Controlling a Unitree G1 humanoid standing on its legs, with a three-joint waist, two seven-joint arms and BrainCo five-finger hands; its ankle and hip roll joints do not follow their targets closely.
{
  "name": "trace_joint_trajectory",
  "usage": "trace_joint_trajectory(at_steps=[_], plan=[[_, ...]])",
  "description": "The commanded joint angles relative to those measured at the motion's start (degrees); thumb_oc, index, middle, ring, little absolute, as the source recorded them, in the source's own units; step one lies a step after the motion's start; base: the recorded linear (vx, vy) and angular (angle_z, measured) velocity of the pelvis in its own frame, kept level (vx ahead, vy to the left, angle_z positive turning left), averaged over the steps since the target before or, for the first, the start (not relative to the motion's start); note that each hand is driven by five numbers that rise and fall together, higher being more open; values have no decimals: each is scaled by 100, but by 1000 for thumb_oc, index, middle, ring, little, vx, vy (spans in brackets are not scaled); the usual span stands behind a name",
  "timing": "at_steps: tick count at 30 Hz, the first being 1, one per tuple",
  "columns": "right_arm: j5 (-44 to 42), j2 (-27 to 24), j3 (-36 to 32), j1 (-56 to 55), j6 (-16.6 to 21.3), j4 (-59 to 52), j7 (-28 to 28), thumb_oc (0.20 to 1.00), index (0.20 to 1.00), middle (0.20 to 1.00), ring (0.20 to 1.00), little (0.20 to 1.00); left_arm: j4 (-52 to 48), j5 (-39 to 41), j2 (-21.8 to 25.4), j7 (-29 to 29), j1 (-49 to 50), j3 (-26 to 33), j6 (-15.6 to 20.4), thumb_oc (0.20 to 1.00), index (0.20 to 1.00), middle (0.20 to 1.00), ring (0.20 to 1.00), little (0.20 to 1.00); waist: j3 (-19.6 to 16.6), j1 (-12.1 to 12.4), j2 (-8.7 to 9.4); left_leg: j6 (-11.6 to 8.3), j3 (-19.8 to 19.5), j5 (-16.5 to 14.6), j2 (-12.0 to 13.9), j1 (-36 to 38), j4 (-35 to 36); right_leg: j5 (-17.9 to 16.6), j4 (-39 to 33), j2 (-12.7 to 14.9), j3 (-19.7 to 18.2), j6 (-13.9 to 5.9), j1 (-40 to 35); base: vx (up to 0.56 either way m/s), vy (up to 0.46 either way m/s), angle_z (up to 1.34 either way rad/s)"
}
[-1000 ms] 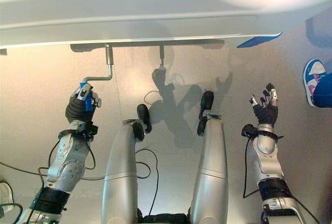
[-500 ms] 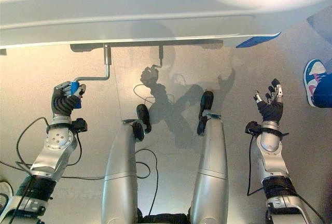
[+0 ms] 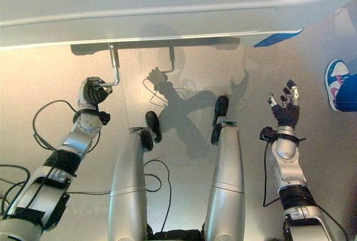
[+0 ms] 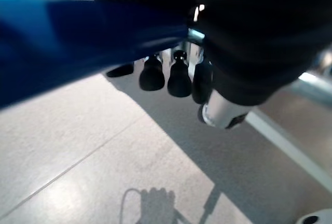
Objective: Raise the hospital bed
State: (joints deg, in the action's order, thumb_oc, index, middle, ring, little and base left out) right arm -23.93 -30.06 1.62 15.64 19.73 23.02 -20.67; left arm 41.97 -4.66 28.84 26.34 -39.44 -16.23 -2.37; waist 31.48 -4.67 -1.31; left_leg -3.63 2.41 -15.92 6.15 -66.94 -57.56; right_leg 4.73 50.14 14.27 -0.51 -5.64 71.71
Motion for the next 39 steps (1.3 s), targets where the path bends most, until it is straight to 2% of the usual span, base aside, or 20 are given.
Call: trace_joint_trajectory(at_steps=[1,10,15,18,24,27,28,29,30,33,37,38,39], plan=[[-146,-28,164,-115,224,-245,-110,1000,1000,1000,1000,1000,601,-232,-261,-174,24,-209,-78,200,200,200,200,200,-169,-141,137,70,-112,933,-146,-62,595,-352,44,15,-169,-212,-164,0,0,0],[-243,137,368,-157,260,-393,-256,1000,1000,1000,1000,1000,1128,1070,-1201,-32,-306,-204,200,200,200,200,200,200,-169,-275,307,79,-111,924,-132,-143,518,-356,95,-48,-189,-182,-49,9,-40,-1],[-255,172,405,-78,269,-415,-354,1000,1000,1000,1000,1000,1180,1538,-1529,11,-515,-311,333,200,200,200,200,200,-169,-302,371,78,-115,925,-134,-172,494,-357,120,-43,-167,-177,-34,1,-23,-1],[-285,199,441,-5,265,-439,-446,1000,1000,1000,1000,1000,1169,2346,-1870,-164,-630,-319,536,200,200,200,200,200,-169,-322,400,70,-119,929,-145,-173,496,-358,133,-54,-175,-171,-14,0,0,0],[-334,231,510,213,252,-367,-596,1000,1000,1000,1000,1000,1038,3273,-2405,-318,-846,-647,744,200,200,200,200,200,-169,-376,429,60,-150,940,-140,-184,498,-342,169,-71,-168,-160,-7,0,0,0],[-359,208,548,309,252,-307,-631,1000,1000,1000,1000,1000,1168,2911,-2601,-472,-939,-972,583,200,200,200,200,200,-169,-408,435,46,-161,959,-141,-175,516,-342,173,-80,-153,-166,-22,0,0,0],[-339,170,556,334,259,-298,-620,1000,1000,1000,1000,1000,1361,2242,-2578,-410,-1005,-1127,392,200,200,200,200,200,-169,-404,433,41,-152,969,-138,-175,517,-349,167,-78,-142,-166,-35,0,0,0],[-340,169,554,335,260,-295,-619,1000,1000,1000,1000,1000,1363,2227,-2585,-408,-1008,-1123,389,200,200,200,200,200,-169,-401,431,41,-152,968,-137,-176,515,-348,167,-79,-142,-166,-33,0,0,0],[-296,123,561,319,280,-354,-575,1000,1000,1000,1000,1000,1632,1424,-2429,-228,-1027,-1207,162,200,200,200,200,200,-169,-398,426,42,-149,978,-130,-176,520,-355,170,-75,-136,-174,-28,0,0,0],[-299,91,532,270,319,-405,-546,1000,1000,1000,1000,1000,1880,1226,-2307,-150,-963,-1042,78,200,200,200,200,200,-169,-377,406,41,-139,992,-124,-177,521,-356,179,-63,-141,-173,-28,0,0,0],[-328,80,515,250,327,-406,-539,1000,1000,1000,1000,1000,1677,1462,-2187,-258,-820,-929,262,200,200,200,200,200,-169,-350,348,27,-141,1025,-136,-195,548,-352,178,-42,-130,-172,-27,0,0,0],[-351,100,501,251,317,-386,-538,1000,1000,1000,1000,1000,1474,1699,-2224,-344,-768,-939,368,200,200,200,200,200,-169,-340,336,29,-144,1027,-143,-195,554,-352,174,-37,-122,-171,-29,0,0,0],[-402,155,472,247,288,-346,-540,1000,1000,1000,1000,1000,804,2615,-2428,-631,-661,-1054,734,200,200,200,200,200,-169,-332,318,29,-151,1032,-158,-195,574,-348,165,-30,-107,-170,-25,0,0,0]])
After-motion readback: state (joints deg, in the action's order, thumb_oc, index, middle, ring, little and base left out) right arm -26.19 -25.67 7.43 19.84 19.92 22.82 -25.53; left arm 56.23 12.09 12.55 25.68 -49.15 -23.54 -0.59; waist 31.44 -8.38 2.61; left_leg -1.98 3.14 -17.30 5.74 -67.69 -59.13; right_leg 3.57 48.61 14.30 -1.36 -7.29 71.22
